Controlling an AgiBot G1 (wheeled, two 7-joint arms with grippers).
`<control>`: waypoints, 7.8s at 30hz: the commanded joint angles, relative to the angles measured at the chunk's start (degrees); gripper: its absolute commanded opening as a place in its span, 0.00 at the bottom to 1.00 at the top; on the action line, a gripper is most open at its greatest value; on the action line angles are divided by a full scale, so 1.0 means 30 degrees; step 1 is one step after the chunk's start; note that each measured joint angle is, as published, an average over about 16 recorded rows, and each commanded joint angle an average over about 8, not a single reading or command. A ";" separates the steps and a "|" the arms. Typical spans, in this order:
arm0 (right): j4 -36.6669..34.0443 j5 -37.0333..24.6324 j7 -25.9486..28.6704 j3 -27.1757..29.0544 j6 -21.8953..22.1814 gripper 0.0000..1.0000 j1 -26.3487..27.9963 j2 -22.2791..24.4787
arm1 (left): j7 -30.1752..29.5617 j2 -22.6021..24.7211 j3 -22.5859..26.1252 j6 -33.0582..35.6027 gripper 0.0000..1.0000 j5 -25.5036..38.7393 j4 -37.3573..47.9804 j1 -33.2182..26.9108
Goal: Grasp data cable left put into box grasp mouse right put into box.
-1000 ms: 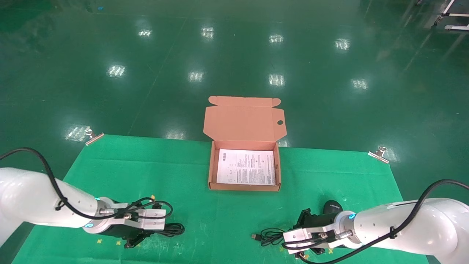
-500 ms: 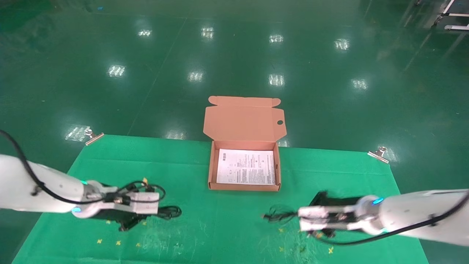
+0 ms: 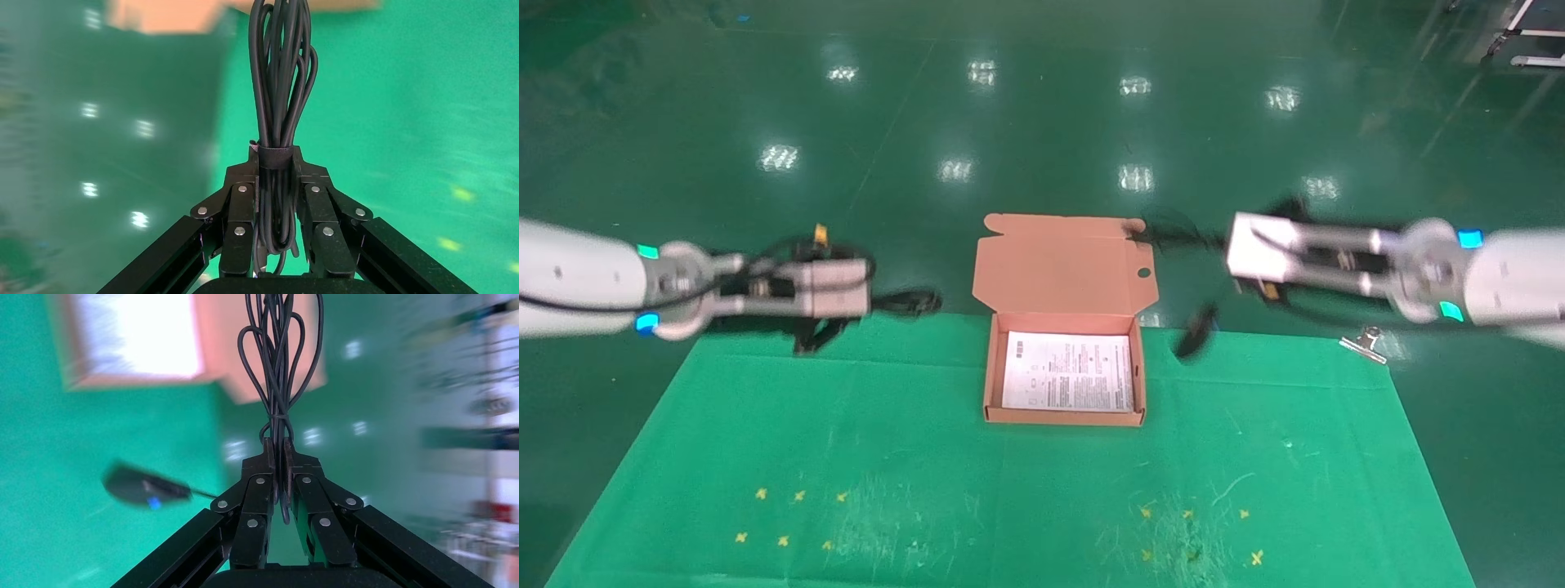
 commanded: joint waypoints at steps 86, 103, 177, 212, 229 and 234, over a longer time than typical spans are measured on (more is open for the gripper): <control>-1.2162 0.8083 -0.3713 -0.4389 0.4487 0.00 0.1958 -0.9306 | -0.2748 0.0332 0.0324 -0.0340 0.00 0.4935 -0.2077 -0.1455; -1.3599 0.8398 -0.3320 -0.5746 0.4505 1.00 0.2121 -0.9315 | -0.2748 0.0327 0.0319 -0.0329 0.00 0.4948 -0.2093 -0.1446; 0.1747 -0.3970 1.2684 -0.7993 0.4186 1.00 0.4186 0.1020 | 0.5865 0.8308 1.0046 -1.1504 1.00 -0.6312 0.8795 -0.0091; 0.1681 -0.4044 1.1315 -0.7341 0.4434 1.00 0.5127 0.1029 | 0.4433 0.6725 0.8125 -1.2543 1.00 -0.6663 0.8853 -0.3268; 0.2073 0.3038 0.8811 -0.2986 -0.0069 1.00 0.1582 0.2111 | 0.3626 0.3257 0.3146 -0.7169 1.00 -1.1452 0.5702 0.0136; 0.2182 0.5074 0.8099 -0.1736 -0.1357 1.00 0.0559 0.2422 | 0.3396 0.2257 0.1711 -0.5605 1.00 -1.2841 0.4780 0.1137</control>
